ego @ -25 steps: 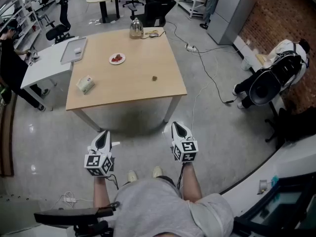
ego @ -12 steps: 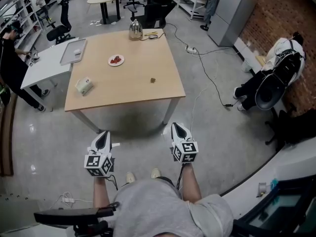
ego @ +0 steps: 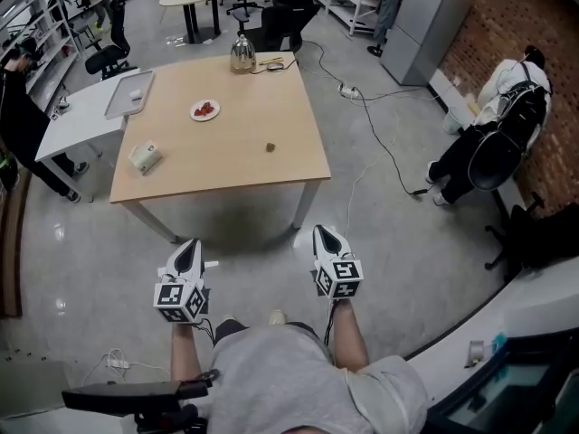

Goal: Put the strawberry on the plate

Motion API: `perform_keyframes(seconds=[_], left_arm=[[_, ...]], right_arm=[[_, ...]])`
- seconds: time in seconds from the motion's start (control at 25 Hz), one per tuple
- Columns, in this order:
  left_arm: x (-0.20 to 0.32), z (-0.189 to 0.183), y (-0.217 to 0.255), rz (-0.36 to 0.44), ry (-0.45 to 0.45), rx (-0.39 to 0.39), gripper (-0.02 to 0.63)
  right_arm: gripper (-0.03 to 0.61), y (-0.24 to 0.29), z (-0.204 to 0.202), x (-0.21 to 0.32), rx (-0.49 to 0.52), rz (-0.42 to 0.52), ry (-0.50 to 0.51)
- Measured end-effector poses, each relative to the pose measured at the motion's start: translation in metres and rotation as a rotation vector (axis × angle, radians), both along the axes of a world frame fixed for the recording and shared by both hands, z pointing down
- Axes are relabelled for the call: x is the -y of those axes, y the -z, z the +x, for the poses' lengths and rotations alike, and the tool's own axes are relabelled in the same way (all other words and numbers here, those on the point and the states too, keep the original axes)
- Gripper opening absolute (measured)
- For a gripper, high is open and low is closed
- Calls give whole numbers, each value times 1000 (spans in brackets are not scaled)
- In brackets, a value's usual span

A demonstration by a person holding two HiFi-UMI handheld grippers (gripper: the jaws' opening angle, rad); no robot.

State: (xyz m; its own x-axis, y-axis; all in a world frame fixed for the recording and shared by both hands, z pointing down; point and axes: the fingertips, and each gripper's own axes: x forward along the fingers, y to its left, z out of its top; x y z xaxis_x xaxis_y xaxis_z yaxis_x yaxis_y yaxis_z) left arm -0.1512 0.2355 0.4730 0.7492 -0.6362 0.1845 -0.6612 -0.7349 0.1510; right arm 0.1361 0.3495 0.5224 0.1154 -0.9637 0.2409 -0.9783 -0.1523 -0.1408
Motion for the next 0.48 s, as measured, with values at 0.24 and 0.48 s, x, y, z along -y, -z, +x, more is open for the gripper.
perform_keyframes(seconds=[0.24, 0.48], left_arm=[[-17, 24, -9, -27, 4, 19, 20], [-12, 35, -17, -40, 21, 28, 20]], right_arm=[[6, -8, 23, -8, 0, -19, 22], [6, -18, 35, -3, 17, -34, 41]])
